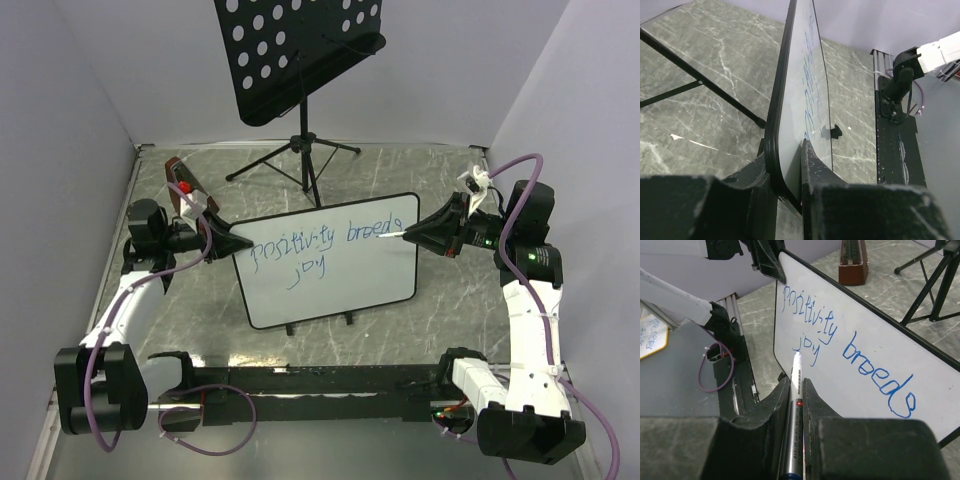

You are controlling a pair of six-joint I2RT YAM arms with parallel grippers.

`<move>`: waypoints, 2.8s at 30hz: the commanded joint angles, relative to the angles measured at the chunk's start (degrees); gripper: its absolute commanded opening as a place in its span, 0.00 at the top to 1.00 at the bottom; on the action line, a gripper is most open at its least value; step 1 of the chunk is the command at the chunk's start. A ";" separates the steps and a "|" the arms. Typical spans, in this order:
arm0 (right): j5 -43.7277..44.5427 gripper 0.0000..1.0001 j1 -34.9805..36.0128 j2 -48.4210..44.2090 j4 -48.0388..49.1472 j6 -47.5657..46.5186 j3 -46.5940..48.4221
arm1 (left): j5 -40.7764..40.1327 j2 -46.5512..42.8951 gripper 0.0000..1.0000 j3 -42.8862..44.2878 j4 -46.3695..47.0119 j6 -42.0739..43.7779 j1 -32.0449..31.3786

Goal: Write a sentence on the whiteboard
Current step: Place the whiteboard on the whiteboard stand.

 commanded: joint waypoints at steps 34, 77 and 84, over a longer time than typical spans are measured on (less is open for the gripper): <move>-5.47 1.00 -0.68 -1.62 5.71 1.75 -1.25 | -11.52 -5.98 0.90 4.71 -8.91 28.53 6.60; -5.99 1.00 -1.29 -1.71 5.62 1.92 -1.16 | -19.61 -4.13 0.43 -3.37 7.27 20.18 6.69; -6.17 1.00 -1.47 -1.53 5.45 1.66 -0.81 | -19.43 -4.31 0.44 -6.10 10.17 20.45 7.92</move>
